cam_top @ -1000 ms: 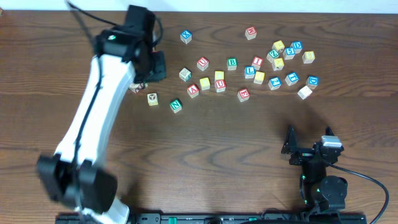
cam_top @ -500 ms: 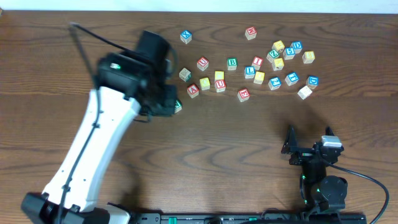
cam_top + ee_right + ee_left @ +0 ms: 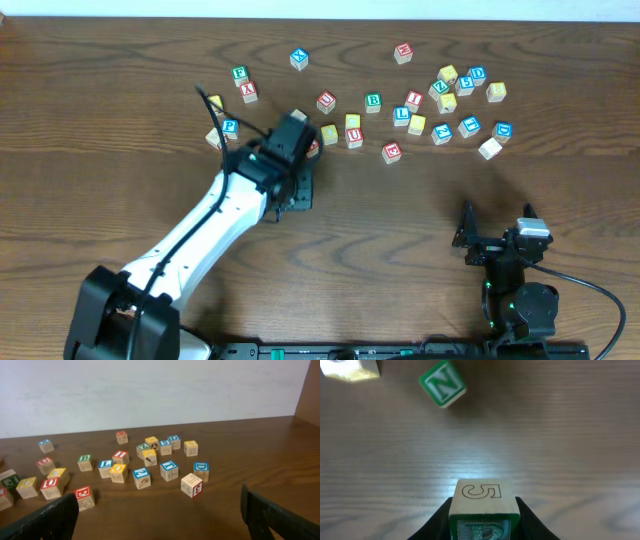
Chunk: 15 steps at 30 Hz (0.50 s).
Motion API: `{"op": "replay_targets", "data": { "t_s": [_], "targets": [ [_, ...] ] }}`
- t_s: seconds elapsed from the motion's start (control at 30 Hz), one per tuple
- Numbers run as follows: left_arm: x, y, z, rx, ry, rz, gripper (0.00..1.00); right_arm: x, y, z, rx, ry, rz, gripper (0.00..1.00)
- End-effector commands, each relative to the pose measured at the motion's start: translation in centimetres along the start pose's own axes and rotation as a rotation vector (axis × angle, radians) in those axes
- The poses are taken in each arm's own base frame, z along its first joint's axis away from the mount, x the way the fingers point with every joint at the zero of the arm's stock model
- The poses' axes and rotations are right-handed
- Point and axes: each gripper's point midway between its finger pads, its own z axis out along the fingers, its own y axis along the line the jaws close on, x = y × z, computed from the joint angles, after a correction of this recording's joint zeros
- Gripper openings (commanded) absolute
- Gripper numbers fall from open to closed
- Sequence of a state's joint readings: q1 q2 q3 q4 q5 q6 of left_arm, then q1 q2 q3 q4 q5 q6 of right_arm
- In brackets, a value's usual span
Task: Spell out ROBOT
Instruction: 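Lift the R block and carry it toward the open table front, then lower the R block onto the table and open the left gripper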
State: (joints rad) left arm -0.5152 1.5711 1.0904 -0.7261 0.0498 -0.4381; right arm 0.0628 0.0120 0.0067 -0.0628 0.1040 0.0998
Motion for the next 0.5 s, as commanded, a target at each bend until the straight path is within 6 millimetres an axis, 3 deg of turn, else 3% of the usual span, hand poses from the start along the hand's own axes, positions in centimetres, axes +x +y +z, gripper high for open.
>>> {"op": "replay_targets", "data": {
  "t_s": [0.0,0.23,0.47],
  "targets": [
    [0.8,1.3,1.7,-0.042,-0.01,-0.088,0.21,0.0,-0.1,0.0,0.005,-0.001,0.012,0.99],
    [2.6,2.2,4.0,-0.048,0.001,-0.106,0.22,0.0,-0.1,0.0,0.005,-0.001,0.012,0.99],
    [3.7,2.8,4.6,-0.064,0.03,-0.089,0.21,0.0,-0.1,0.0,0.005,-0.001,0.012,0.99]
  ]
}}
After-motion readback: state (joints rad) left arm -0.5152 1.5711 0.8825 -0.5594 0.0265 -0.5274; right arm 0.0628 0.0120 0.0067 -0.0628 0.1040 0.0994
